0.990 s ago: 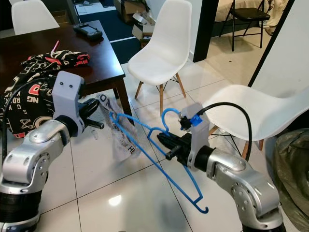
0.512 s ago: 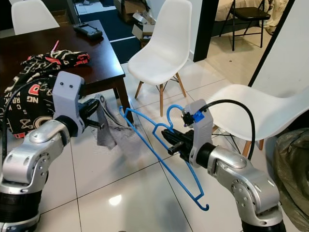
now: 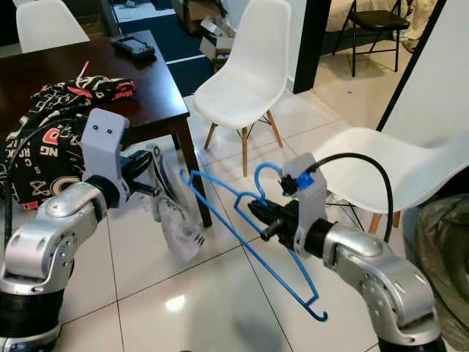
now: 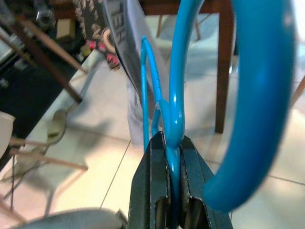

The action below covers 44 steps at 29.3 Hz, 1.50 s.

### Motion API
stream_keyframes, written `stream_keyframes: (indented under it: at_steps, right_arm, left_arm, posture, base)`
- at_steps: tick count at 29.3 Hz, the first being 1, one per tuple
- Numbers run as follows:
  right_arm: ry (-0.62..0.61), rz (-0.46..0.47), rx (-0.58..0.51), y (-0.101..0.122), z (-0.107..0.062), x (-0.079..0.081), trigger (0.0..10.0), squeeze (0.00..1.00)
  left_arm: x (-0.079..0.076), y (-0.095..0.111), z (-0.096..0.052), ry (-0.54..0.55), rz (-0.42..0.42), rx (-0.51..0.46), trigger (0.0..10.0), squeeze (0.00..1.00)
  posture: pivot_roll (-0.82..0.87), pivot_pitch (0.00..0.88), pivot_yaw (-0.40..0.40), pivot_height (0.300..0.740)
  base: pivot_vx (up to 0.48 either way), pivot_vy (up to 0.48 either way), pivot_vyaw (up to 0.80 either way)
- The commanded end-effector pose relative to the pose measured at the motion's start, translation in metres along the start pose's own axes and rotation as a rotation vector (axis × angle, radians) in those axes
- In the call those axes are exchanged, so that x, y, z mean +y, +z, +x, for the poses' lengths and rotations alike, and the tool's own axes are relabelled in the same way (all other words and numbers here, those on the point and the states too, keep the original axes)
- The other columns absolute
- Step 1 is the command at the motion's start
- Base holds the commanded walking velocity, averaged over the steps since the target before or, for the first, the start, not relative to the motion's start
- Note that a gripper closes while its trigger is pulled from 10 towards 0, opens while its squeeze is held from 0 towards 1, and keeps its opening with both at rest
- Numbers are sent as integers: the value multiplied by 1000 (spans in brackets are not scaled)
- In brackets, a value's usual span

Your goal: Hang hanger

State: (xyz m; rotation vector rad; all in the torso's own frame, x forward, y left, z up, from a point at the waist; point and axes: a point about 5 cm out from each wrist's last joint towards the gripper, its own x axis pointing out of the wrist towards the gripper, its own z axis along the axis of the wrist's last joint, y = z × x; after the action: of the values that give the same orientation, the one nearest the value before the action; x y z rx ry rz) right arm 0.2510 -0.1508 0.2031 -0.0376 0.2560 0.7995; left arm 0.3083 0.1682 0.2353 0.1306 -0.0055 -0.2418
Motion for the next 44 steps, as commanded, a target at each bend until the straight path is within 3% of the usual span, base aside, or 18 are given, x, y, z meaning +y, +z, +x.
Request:
stream_keyframes:
  at_steps: [1,11,29,36,44]
  right_arm:
    - [67,-35,-13,2,-7,7,10000,0]
    - [85,-10,-73,8,0,14,10000,0]
    - [4,0,-94,11,5,5,10000,0]
    - [110,-28,-37,3,1,17,10000,0]
    - [131,-28,-41,4,1,20,10000,0]
  left_arm:
    - [0,1,-1,-4,9,3,10000,0]
    - [-1,0,-1,-7,6,6,10000,0]
    - [-1,0,-2,-8,4,6,10000,0]
    - [0,1,-3,-4,9,7,10000,0]
    - [0,1,-2,-5,8,5,10000,0]
  posture:
    - [26,167,57,740]
    - [26,174,59,740]
    - [25,179,59,740]
    - [29,180,59,740]
    - [30,180,60,740]
  base:
    - [0,0,0]
    - [0,0,0]
    - [0,0,0]
    - [0,0,0]
    - [0,0,0]
